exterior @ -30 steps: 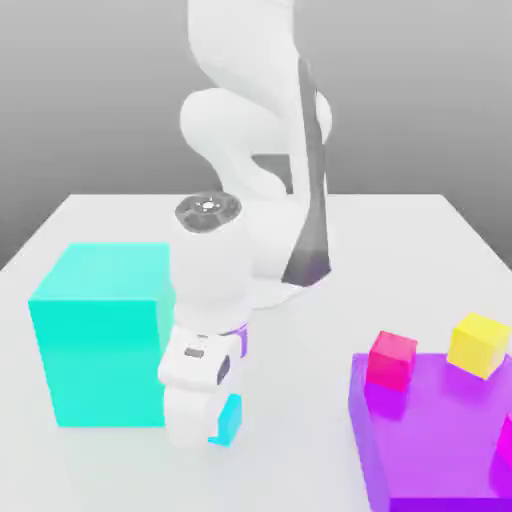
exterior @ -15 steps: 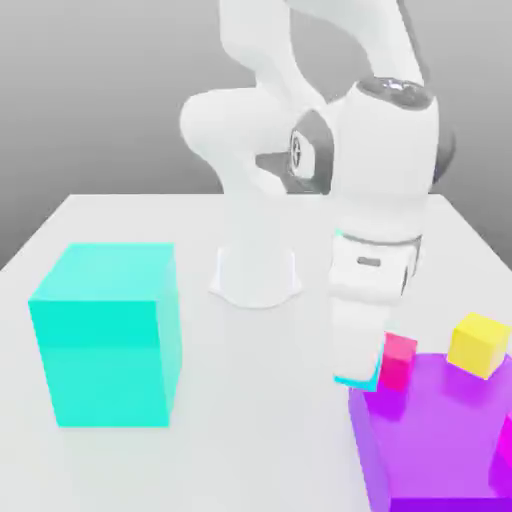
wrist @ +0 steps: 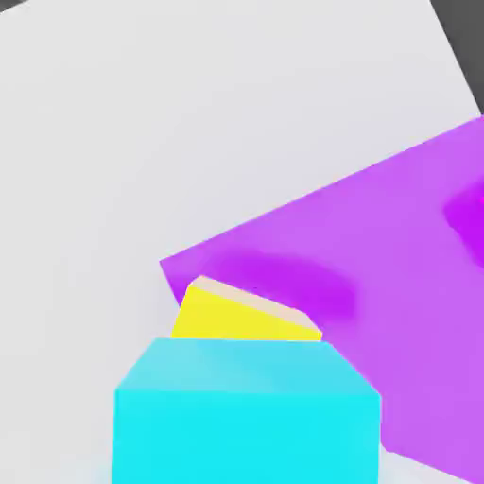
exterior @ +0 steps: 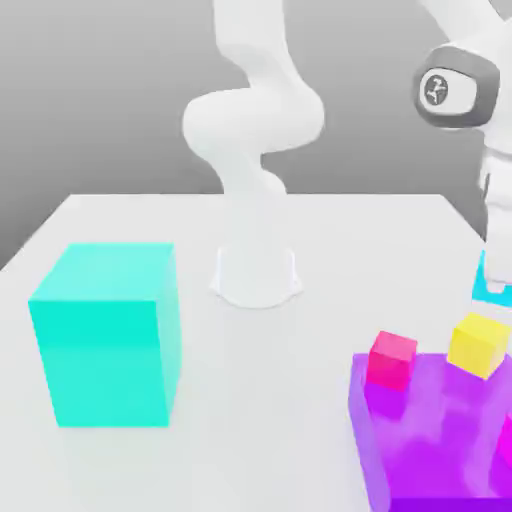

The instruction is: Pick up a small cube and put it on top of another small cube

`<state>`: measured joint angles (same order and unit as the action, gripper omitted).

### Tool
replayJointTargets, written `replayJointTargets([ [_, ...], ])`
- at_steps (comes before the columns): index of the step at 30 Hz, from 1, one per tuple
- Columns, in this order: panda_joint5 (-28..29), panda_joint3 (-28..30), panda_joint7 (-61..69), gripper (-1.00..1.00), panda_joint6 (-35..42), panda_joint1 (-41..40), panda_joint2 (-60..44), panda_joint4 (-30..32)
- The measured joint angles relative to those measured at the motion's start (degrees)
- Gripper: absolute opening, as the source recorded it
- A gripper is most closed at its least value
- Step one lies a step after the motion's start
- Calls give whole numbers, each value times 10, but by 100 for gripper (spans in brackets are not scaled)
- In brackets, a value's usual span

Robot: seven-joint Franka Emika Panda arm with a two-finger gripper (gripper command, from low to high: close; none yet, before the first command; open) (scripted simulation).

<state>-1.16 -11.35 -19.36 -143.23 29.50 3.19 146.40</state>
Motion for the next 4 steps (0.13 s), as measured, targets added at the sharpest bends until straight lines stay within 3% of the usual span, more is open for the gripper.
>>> replayJointTargets([
  [4, 0, 0, 0, 100, 0, 0, 0, 0],
])
